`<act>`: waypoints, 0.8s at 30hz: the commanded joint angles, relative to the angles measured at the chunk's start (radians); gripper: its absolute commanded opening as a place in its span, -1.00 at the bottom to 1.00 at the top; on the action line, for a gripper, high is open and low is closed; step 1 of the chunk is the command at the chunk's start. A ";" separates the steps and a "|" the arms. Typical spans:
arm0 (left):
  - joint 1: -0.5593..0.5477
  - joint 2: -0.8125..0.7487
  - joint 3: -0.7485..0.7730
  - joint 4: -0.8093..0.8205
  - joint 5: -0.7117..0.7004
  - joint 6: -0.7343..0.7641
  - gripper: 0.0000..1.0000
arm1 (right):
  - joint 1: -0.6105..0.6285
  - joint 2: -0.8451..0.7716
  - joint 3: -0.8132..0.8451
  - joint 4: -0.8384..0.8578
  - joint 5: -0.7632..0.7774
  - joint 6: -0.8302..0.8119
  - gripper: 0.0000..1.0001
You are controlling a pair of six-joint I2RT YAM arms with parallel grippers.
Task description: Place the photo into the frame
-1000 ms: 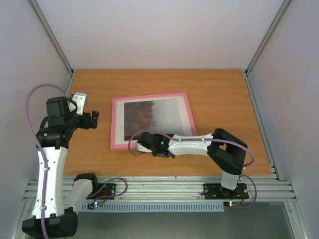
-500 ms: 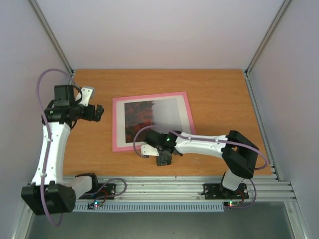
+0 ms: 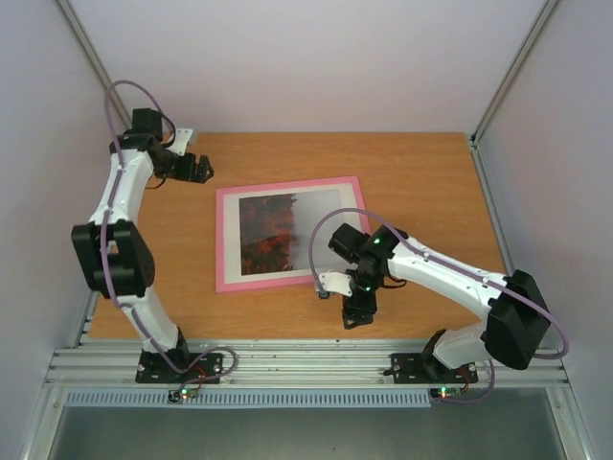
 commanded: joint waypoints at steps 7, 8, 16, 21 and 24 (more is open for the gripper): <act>-0.053 0.346 0.310 -0.059 -0.080 -0.042 0.99 | -0.060 0.212 0.006 -0.047 -0.119 -0.024 0.22; -0.060 0.375 0.337 -0.060 -0.084 -0.040 0.99 | -0.072 0.239 0.019 -0.036 -0.116 -0.010 0.21; -0.106 0.609 0.558 -0.052 -0.195 0.007 0.99 | -0.113 0.424 0.102 0.041 -0.074 0.071 0.21; -0.154 0.691 0.635 -0.014 -0.254 0.012 0.99 | -0.124 0.507 0.151 0.049 -0.067 0.107 0.22; -0.166 0.721 0.645 0.003 -0.285 0.034 0.99 | -0.131 0.533 0.154 0.057 -0.045 0.114 0.22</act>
